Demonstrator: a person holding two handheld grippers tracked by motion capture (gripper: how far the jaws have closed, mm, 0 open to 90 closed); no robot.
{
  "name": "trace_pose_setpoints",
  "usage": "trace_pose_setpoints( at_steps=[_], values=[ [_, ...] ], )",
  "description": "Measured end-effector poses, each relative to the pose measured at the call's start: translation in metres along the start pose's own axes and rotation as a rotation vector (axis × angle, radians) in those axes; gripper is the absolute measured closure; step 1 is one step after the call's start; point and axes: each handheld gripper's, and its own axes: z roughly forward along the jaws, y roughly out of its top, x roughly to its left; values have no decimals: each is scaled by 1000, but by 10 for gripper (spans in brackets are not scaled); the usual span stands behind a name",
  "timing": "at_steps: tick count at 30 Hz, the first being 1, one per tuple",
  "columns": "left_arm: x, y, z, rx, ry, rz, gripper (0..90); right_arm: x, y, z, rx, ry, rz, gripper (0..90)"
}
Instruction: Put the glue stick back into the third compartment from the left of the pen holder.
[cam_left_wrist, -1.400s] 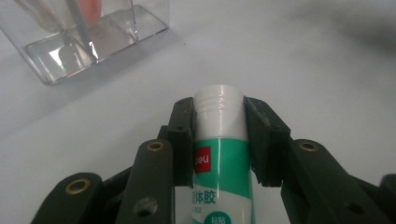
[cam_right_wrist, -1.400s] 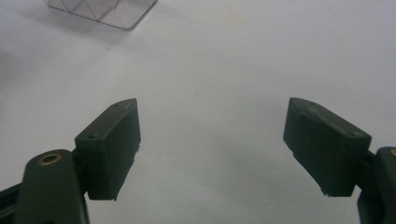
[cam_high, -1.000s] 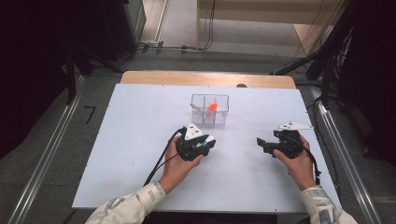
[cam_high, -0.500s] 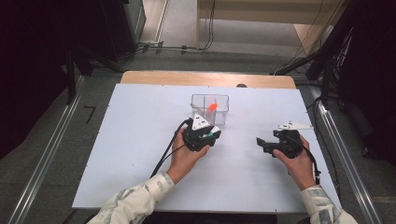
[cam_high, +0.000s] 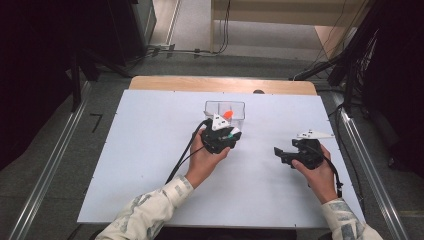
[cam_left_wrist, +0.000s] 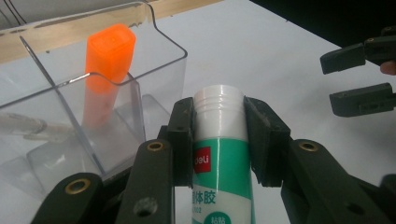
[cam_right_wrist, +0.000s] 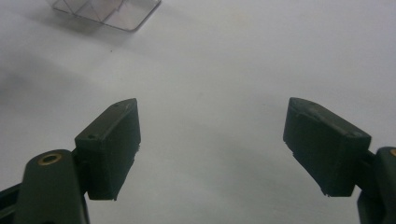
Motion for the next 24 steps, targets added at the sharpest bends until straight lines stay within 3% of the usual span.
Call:
trace_pose_setpoints(
  at_steps=[24],
  values=[
    [1,33,25,-16,18,-6,660,-1,0,2,3,-2,1,148]
  ],
)
